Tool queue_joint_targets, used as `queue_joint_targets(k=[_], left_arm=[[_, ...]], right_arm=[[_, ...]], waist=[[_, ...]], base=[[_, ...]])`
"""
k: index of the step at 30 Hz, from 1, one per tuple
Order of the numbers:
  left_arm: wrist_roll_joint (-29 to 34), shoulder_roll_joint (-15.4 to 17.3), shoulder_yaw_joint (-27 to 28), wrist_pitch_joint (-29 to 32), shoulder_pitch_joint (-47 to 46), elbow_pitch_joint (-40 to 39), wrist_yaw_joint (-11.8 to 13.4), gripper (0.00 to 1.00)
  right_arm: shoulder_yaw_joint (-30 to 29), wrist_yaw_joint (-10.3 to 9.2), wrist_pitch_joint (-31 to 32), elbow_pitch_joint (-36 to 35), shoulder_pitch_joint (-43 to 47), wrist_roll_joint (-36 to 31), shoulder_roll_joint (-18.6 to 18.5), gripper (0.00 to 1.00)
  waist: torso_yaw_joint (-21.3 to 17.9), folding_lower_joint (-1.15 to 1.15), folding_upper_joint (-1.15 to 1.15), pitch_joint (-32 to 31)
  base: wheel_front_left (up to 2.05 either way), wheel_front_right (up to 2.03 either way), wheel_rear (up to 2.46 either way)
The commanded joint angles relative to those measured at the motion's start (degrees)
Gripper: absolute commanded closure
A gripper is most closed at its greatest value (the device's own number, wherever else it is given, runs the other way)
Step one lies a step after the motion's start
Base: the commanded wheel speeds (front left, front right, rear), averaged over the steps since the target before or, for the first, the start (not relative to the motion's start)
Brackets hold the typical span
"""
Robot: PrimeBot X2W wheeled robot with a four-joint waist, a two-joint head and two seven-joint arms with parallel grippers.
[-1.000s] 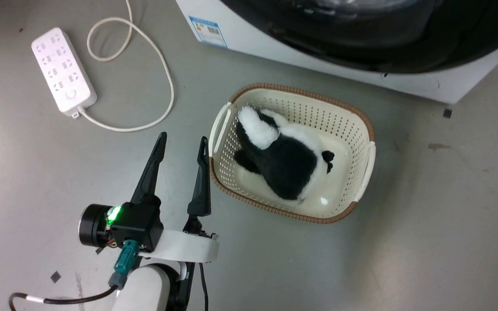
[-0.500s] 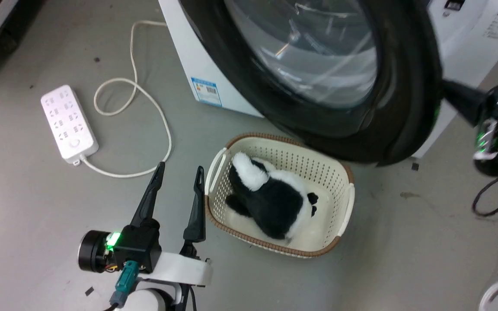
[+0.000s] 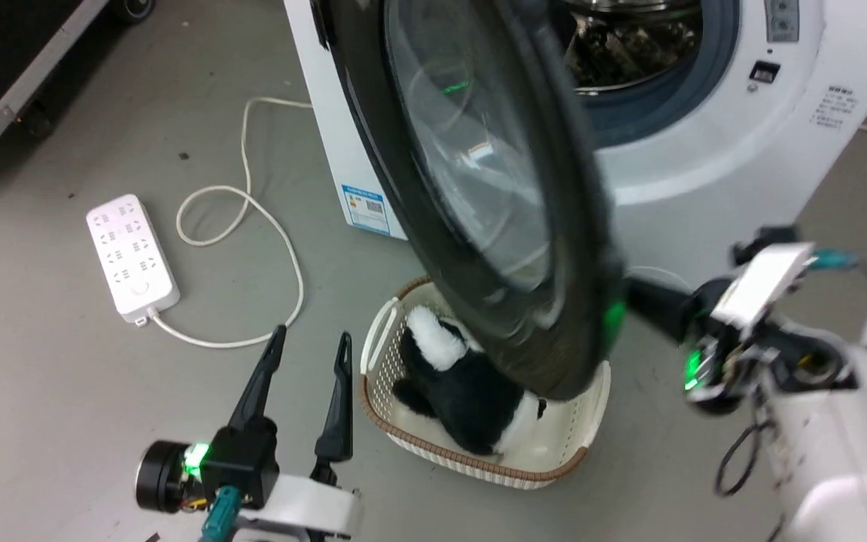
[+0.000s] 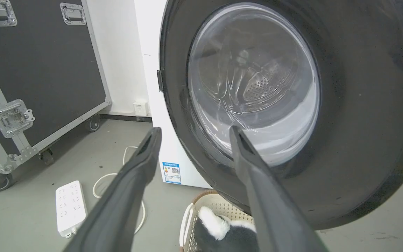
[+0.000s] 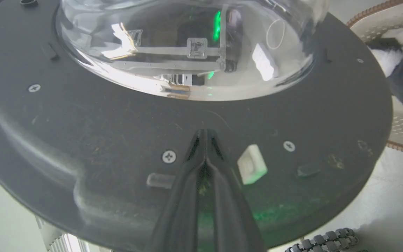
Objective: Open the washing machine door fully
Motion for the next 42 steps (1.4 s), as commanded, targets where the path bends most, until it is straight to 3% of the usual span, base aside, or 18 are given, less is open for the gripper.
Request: queue_joint_targets(k=[1,10,15,20,21,22,24,27,32,36,39,42], left_arm=[[0.3,0.1,0.1,-0.3,1.2,0.2,-0.2,0.00],[0.5,0.2,0.2,-0.3,3.3,1.0,-1.0,0.00],[0.1,0.1,0.9,-0.3,3.5,1.2,-0.9,0.00],[0.0,0.1,1.1,-0.3,3.6,1.2,-0.8,0.00],[-0.1,0.1,1.2,-0.3,3.6,1.3,-0.8,0.00],[-0.1,0.1,1.3,-0.3,3.7,1.3,-0.7,0.00],[-0.2,0.1,1.5,-0.3,3.7,1.2,-0.7,0.00],[-0.4,0.1,1.8,-0.3,3.6,0.9,-0.8,0.00],[-0.6,0.2,3.2,-0.3,3.6,0.6,-0.8,0.00],[-0.7,0.5,4.9,-0.3,3.9,0.5,-0.7,0.00],[-1.0,0.6,5.9,-0.3,4.6,0.2,-0.9,0.00],[-1.5,0.6,7.1,-0.3,5.4,-0.2,-1.0,0.00]], right_arm=[[4.0,0.10,-1.3,-1.3,2.5,3.8,0.4,1.00],[18.8,0.10,-9.0,-6.5,8.6,12.9,0.4,1.00],[22.3,0.10,-11.6,-7.5,9.6,15.3,0.4,1.00],[22.0,0.10,-15.1,-8.2,10.4,14.6,-0.1,0.98],[21.6,0.10,-16.6,-8.4,10.5,13.8,-0.6,0.52],[21.1,0.10,-17.9,-8.5,10.6,13.1,-1.1,0.00],[20.2,0.10,-21.2,-10.1,10.8,10.9,-2.7,0.00],[18.3,0.10,-29.0,-15.6,11.8,6.1,-5.2,0.00],[19.4,0.10,-42.1,-27.0,16.2,-8.6,-11.1,0.00],[19.5,0.10,-52.6,-32.4,21.6,-24.9,-16.5,0.00],[16.9,0.10,-58.4,-34.6,26.2,-36.9,-17.4,0.00],[12.5,0.10,-61.8,-37.0,31.0,-48.7,-15.4,0.00]], waist=[[0.1,0.01,0.00,-0.7],[0.2,0.01,0.00,-1.8],[0.0,0.01,0.00,-2.3],[-1.3,0.01,0.00,-3.1],[-1.7,0.01,0.00,-3.3],[-2.2,0.01,0.00,-3.6],[-3.3,0.01,0.00,-3.9],[-5.1,0.01,0.00,-4.1],[-8.5,0.01,0.00,-4.7],[-10.9,0.01,0.00,-5.4],[-12.6,0.01,0.00,-5.8],[-14.1,0.01,0.00,-6.0]], base=[[0.00,0.00,0.00],[0.00,0.00,0.00],[0.00,0.00,0.00],[0.00,0.00,0.00],[0.00,0.00,0.00],[0.00,0.00,0.00],[0.00,0.00,0.00],[0.00,0.00,0.00],[0.00,0.00,0.00],[0.00,0.00,0.00],[0.00,0.00,0.00],[0.00,0.00,0.00]])
